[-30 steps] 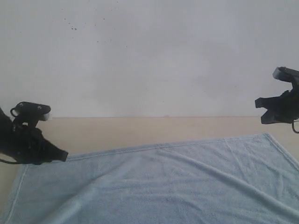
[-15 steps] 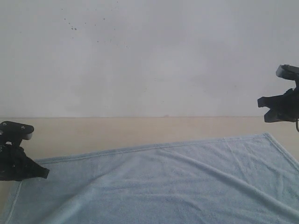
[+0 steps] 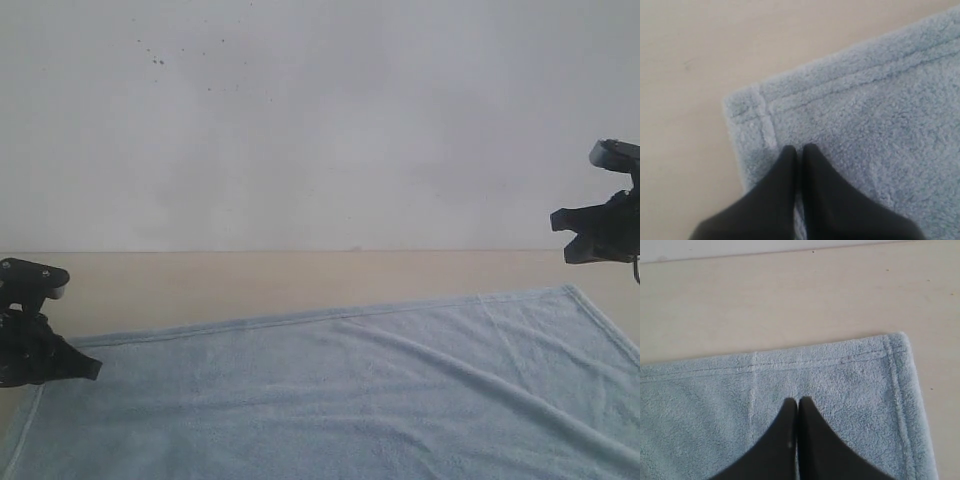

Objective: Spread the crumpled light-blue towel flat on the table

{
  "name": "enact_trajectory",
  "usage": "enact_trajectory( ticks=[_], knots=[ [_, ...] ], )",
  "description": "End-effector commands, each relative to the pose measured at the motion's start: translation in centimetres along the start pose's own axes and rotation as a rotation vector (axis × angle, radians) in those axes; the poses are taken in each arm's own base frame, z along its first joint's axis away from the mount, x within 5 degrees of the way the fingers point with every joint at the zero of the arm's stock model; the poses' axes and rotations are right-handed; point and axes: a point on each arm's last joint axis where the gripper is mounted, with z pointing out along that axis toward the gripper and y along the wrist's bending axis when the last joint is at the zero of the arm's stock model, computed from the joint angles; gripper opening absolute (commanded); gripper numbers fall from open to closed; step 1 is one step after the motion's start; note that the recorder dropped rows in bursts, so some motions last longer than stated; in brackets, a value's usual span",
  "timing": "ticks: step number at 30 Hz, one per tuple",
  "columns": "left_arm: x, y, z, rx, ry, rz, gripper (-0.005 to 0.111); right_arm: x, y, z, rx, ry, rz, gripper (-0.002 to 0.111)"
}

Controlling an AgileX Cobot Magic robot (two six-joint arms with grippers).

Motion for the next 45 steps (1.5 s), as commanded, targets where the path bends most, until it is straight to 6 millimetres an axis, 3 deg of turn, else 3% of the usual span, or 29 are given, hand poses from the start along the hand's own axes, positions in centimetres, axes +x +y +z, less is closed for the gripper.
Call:
enact_trajectory(
  ticks=[1,4,8,12,15,17,19,22,25,27,29,33,37,41,45],
  knots=[
    [0.3,0.6,0.0,-0.003,0.017,-0.012,0.004,-0.1,0.1,-0.4,-0.004,-0.006,-0.004,0.0],
    [-0.9,0.9,-1.3,-0.028,-0.052,-0.025,0.004,-0.3,0.4,-0.6,-0.027,-0.024,0.027,0.0],
    [-3.8,1.7,-5.1,-0.07,-0.209,-0.107,0.004,-1.4,1.3,-2.3,-0.034,-0.082,0.031,0.0],
    [-5.6,2.2,-10.2,-0.074,-0.343,-0.241,0.004,-3.0,2.7,-6.0,-0.02,-0.171,0.004,0.0],
    [-4.6,2.2,-13.6,-0.093,-0.473,-0.383,0.004,-2.5,4.2,-9.1,0.055,-0.265,-0.05,0.0],
    [-2.6,2.1,-15.9,-0.12,-0.583,-0.458,0.004,-0.8,5.2,-11.0,0.168,-0.348,-0.125,0.0],
    [-0.2,1.7,-18.3,-0.15,-0.678,-0.474,0.004,2.3,6.1,-13.1,0.328,-0.461,-0.149,0.0],
    [3.8,1.0,-21.0,-0.184,-0.776,-0.476,0.004,7.2,7.0,-16.2,0.521,-0.675,-0.039,0.0],
    [5.8,0.5,-23.7,-0.147,-0.882,-0.573,0.004,11.2,8.2,-19.5,0.486,-0.862,0.158,0.0],
    [6.7,0.0,-25.7,-0.12,-0.915,-0.567,0.004,13.2,9.0,-21.8,0.437,-0.916,0.174,0.0],
    [7.3,-0.5,-27.4,-0.117,-0.918,-0.489,0.004,14.4,9.7,-23.9,0.404,-0.953,0.13,0.0],
    [9.0,-1.5,-30.9,-0.16,-0.948,-0.273,0.004,17.0,11.9,-30.1,0.403,-1.113,-0.096,0.0],
    [11.0,-2.4,-32.8,-0.146,-0.937,-0.206,0.004,20.0,13.4,-34.6,0.361,-1.273,-0.189,0.0],
    [12.8,-3.1,-34.3,-0.12,-0.952,-0.192,0.004,23.0,14.7,-37.1,0.268,-1.365,-0.246,0.0],
    [14.2,-3.6,-35.8,-0.119,-1.032,-0.187,0.004,25.4,15.9,-37.4,0.142,-1.327,-0.344,0.0]
  ],
)
